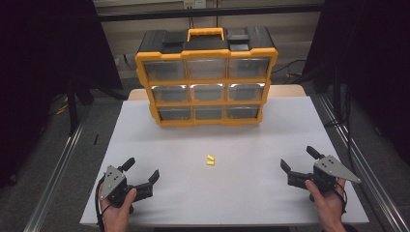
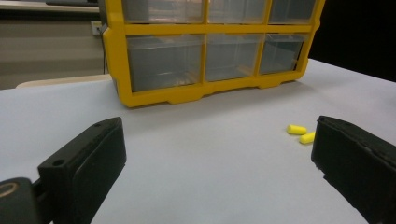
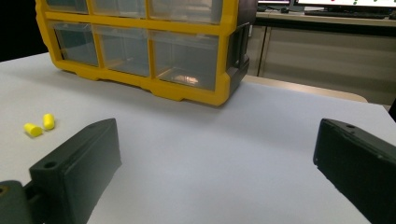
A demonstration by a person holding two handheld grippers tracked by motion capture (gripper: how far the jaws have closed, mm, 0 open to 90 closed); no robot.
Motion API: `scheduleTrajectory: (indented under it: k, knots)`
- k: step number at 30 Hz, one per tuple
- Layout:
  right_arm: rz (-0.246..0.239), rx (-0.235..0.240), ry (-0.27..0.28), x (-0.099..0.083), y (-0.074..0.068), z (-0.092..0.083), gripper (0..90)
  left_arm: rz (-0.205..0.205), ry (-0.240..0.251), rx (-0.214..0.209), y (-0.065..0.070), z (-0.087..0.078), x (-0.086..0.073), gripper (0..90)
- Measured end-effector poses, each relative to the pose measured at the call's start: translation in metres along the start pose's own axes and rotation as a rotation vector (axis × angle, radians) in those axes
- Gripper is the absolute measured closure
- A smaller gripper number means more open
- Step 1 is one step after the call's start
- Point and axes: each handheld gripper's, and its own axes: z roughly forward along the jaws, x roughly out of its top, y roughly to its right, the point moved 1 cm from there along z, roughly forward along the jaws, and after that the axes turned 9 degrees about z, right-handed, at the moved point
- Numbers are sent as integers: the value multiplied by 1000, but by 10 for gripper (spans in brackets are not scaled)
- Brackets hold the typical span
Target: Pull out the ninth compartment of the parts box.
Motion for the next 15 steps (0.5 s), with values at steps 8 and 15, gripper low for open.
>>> scheduleTrajectory:
  k: [8,15]
  knots:
    - [-5,9,-6,-1,-3,2,6,14,-9,9,1,0,0,33]
    - [-26,48,-14,-2,-13,10,4,4,-7,16,4,-2,0,33]
